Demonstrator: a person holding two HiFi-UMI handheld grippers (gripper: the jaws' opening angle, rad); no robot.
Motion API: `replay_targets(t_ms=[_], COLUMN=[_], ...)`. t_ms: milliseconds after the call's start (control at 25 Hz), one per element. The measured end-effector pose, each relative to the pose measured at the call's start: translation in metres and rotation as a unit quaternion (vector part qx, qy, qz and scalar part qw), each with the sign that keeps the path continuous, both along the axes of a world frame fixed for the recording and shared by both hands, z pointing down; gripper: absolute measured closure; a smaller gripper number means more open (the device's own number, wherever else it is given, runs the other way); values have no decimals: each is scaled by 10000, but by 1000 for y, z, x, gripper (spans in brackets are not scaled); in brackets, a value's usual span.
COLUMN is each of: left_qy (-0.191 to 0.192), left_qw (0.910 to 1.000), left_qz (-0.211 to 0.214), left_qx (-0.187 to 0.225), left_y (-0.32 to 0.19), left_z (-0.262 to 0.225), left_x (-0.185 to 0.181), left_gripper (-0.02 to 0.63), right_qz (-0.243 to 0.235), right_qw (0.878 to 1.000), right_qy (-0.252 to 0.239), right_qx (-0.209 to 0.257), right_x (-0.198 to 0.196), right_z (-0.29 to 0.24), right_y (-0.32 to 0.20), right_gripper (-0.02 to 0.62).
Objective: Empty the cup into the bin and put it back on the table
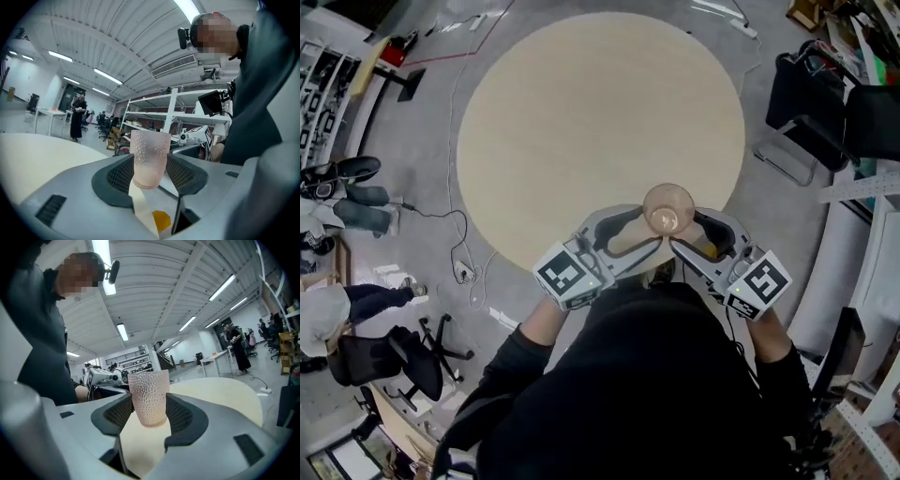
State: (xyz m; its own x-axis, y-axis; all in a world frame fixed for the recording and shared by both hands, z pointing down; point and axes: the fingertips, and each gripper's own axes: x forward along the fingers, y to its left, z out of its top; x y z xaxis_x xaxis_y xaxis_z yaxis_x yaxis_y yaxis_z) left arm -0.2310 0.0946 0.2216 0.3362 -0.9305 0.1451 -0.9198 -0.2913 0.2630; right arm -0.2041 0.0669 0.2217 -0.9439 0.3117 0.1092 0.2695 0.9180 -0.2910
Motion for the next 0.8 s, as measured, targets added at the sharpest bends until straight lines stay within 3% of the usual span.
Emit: replay_targets(t_ms=[200, 360, 600, 800], left_qy=[215, 672, 1243, 1397], left_qw=[9944, 9862, 9637, 9470], left_qz=[1037, 1500, 2285, 2726], left_qx=[-15, -201, -607, -965], left_y=[-31, -42, -35, -32], left_z=[13, 29, 62, 90], left_x=[28, 46, 92, 130], left_gripper=[374, 374, 374, 374], right_qz=[1161, 1898, 2921, 3501], right_qw=[9921, 9777, 9474, 9209], right_qy=[172, 253, 453, 446], right_qx=[-439, -861, -1224, -1655], right_x=[35, 58, 108, 147], right_z=[15, 29, 60, 88], right_y=[-26, -33, -20, -12], right_gripper=[364, 364, 364, 364])
